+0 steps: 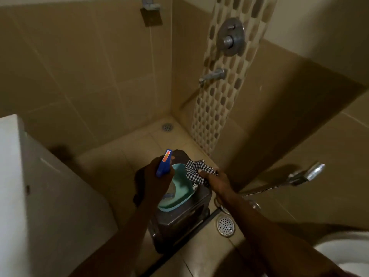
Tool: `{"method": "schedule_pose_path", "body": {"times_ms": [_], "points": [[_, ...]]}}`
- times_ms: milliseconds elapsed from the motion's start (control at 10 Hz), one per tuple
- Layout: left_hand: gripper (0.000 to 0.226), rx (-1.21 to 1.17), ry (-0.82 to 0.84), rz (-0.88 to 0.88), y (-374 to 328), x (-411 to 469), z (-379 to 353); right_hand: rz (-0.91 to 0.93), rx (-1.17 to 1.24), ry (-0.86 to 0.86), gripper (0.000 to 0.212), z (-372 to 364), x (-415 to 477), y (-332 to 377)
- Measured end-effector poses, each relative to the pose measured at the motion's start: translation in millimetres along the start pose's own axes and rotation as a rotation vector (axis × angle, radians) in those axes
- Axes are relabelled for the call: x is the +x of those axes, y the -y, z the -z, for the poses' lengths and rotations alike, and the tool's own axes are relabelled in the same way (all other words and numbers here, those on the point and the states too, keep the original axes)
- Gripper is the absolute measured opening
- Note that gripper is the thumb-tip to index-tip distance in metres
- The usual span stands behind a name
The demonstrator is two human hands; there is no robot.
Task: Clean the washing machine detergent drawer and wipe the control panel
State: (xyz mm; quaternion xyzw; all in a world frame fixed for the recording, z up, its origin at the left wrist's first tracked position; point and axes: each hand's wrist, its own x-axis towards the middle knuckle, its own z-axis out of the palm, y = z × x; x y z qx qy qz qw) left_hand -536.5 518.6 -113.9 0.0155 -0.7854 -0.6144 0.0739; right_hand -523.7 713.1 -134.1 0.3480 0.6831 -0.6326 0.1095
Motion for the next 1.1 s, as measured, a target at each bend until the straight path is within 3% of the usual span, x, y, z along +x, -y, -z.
{"method": "schedule_pose_path", "body": {"times_ms": [100,200,300,400,500,600,700,800,1100], "points": [[0.024,0.011,0.019,0.019,31,7,-10,-0.033,-0.082,0.02,0.088,-10,62,-43],[0.013,0.022,0.02,0.013,52,11,-17,-0.051,-0.088,0.031,0.087,-24,86,-62],[0.007,0.008,0.037,0.038,67,12,-23,-0.057,-0.085,0.043,0.067,-39,73,-50],[0.024,0.016,0.066,0.147,75,13,-29,-0.105,-0.089,0.017,0.027,-49,59,-38],[0.032,0.019,0.113,0.156,76,15,-32,-0.146,-0.111,0.009,0.015,-46,60,-37],[0.029,0.033,0.101,0.145,81,12,-26,-0.164,-0.115,0.026,0.009,-36,60,-37],[0.035,0.015,0.147,0.133,89,2,-16,-0.171,-0.151,0.041,0.016,-30,50,-37],[0.06,0.01,0.189,0.085,81,-6,-9,-0.18,-0.133,0.042,0.023,-25,39,-39],[0.093,0.279,0.3,0.237,70,-18,16,-0.087,-0.117,0.039,0.005,-9,7,-28]]}}
